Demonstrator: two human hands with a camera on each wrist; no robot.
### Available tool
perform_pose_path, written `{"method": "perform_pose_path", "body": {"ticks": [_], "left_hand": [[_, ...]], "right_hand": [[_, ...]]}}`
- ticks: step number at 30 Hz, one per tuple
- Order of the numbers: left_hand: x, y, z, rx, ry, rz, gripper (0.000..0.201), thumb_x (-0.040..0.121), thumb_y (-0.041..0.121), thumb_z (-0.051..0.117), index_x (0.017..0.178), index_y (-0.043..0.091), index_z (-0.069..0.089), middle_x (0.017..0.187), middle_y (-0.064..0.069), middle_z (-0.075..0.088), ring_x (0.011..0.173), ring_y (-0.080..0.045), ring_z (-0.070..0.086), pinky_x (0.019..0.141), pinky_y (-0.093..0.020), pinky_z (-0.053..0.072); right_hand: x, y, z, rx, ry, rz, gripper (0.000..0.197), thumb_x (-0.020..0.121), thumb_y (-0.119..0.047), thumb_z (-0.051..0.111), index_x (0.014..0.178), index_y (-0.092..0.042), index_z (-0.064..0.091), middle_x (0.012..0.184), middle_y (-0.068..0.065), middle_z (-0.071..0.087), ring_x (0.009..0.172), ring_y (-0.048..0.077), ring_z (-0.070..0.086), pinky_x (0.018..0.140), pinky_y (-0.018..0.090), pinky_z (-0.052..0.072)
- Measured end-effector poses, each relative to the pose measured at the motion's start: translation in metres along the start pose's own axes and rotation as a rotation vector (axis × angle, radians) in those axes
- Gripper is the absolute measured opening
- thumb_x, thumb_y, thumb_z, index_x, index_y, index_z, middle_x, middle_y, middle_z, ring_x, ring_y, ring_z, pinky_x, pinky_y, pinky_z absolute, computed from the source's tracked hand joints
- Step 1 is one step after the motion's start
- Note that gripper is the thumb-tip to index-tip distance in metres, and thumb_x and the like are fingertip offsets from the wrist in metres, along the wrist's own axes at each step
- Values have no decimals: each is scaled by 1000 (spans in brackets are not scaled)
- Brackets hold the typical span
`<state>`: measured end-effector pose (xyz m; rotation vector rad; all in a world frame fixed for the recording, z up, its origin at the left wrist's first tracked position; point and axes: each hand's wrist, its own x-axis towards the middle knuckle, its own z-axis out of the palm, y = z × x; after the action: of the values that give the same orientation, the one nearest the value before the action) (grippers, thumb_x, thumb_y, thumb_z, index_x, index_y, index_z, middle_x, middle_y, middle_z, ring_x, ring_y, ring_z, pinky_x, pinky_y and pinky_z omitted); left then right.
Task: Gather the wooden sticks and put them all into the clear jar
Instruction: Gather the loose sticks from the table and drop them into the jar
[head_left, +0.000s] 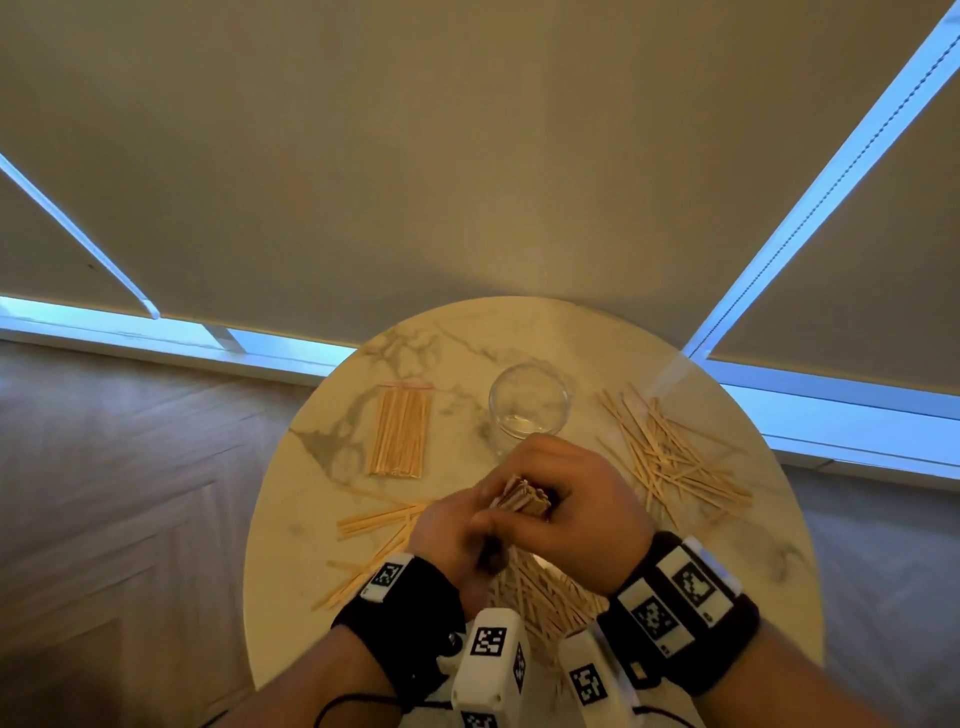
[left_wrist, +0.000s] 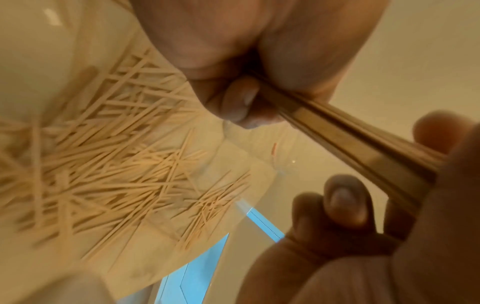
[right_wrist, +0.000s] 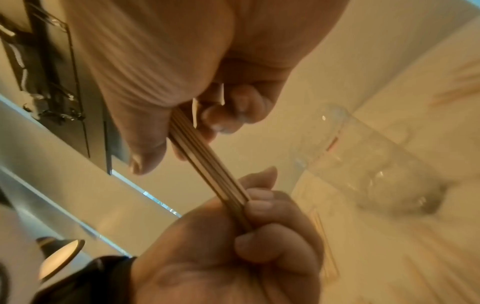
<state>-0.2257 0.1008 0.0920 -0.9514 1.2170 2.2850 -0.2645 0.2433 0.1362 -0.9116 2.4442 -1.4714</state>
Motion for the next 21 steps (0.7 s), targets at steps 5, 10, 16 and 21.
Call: {"method": "perform_pose_path", "body": {"ticks": [5, 10, 16, 21], "left_hand": [[7, 27, 27, 109, 1, 103, 34, 92, 9, 55, 65, 12, 75, 59, -4, 50, 49, -15, 44, 48, -28, 33], [48, 56, 12, 639, 199, 506, 13, 101, 16, 50, 103, 17, 63, 99, 0, 66, 80, -21, 66, 69, -26, 53], [86, 66, 1, 1480, 72, 741, 91, 81, 63, 70, 153, 20, 35, 154, 0, 43, 139, -21, 44, 113, -38, 40], [99, 61, 3, 1549, 93, 685, 90, 88, 55, 69, 159, 18, 28, 165, -1, 32, 146, -21, 40, 116, -37, 38]], "right_hand": [[20, 0, -17, -112, 190, 6, 10, 88, -30, 78, 82, -25, 73, 81, -13, 66, 76, 8, 66, 69, 20, 50], [47, 22, -45, -31, 546, 225, 18, 89, -37, 77, 79, -25, 69, 64, -4, 65, 54, 12, 63, 57, 24, 51], [77, 68, -27, -303, 298, 317, 21, 89, -49, 72, 85, -29, 69, 87, -8, 63, 81, 14, 60, 78, 35, 51], [85, 88, -10, -458, 140, 394, 33, 96, -50, 62, 96, -18, 70, 91, -4, 54, 90, 21, 59, 72, 29, 35]]}}
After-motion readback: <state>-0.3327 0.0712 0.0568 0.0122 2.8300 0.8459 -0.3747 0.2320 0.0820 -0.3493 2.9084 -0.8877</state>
